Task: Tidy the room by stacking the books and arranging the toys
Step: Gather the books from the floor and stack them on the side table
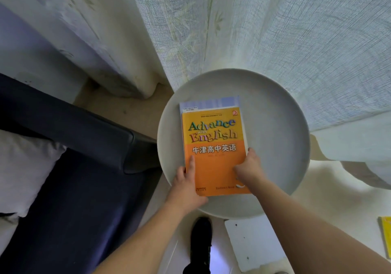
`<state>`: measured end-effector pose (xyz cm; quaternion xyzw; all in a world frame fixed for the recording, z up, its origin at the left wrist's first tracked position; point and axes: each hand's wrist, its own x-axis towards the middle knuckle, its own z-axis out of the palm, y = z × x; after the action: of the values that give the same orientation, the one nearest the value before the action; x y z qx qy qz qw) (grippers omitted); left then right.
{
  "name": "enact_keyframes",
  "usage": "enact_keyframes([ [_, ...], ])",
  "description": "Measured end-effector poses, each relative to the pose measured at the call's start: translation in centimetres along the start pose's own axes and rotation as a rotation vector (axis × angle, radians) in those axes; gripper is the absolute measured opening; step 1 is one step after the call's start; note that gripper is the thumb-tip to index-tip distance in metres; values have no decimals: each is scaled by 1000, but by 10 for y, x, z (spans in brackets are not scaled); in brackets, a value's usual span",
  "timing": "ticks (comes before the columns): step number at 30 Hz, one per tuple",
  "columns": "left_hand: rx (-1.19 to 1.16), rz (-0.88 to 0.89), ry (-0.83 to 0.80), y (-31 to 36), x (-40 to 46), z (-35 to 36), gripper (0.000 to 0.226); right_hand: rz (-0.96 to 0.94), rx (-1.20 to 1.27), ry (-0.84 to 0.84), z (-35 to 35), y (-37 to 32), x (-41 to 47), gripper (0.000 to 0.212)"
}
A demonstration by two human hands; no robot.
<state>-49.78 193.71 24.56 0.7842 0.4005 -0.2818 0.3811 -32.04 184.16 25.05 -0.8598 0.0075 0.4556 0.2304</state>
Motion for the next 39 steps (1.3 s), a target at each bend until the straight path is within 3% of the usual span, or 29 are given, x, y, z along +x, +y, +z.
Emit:
enact_keyframes([
  [2,233,18,29,2,-7,8,131,-8,-24,4,2,3,-3,45],
  [5,399,29,139,5,-10,12,113,-10,-4,11,2,3,-3,41],
  [9,453,35,193,10,-7,11,100,-43,-27,19,2,4,-3,48],
  [18,433,-53,187,12,-11,20,107,-30,61,-66,-2,13,-11,37],
  [22,521,-96,204,31,-17,10,116,-31,146,12,-26,34,-25,36],
  [25,588,-9,252,64,-23,7,99,-51,115,81,-53,63,-32,51],
  [30,656,109,256,133,-39,38,77,-38,128,101,-107,124,-54,58],
  [39,857,317,151,245,-82,154,69,83,289,178,-194,283,-97,72],
])
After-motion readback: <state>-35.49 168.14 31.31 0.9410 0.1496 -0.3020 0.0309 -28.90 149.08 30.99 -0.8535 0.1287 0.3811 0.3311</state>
